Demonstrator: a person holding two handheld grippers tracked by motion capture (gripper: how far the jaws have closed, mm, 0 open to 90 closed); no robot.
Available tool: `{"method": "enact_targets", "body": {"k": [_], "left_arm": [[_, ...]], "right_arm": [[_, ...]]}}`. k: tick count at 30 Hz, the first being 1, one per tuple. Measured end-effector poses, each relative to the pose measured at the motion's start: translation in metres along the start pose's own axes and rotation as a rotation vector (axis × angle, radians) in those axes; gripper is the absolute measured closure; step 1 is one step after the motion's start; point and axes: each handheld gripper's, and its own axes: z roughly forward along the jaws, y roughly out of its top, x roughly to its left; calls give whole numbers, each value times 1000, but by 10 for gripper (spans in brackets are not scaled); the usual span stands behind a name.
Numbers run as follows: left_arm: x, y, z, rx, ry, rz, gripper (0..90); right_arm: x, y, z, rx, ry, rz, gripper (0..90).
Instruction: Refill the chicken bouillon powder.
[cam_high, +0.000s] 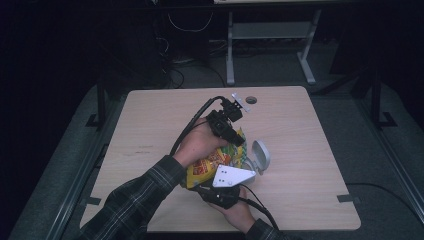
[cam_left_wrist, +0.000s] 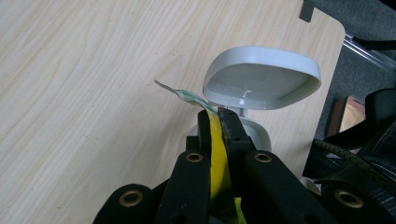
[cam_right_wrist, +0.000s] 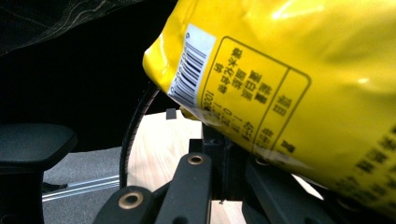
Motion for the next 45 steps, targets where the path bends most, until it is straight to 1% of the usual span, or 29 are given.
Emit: {"method": "enact_targets", "body": {"k": [20,29,45], "left_arm": [[-1,0,-2,3,10,2,900],[-2,0,-4,4,14,-7,900],[-2,1,-4,7,16,-3,900]], "right_arm": [[0,1,0,-5,3,-2,900],[1,2,0,-5,14,-1,900],[1,3,0,-10,14,0,900]]}}
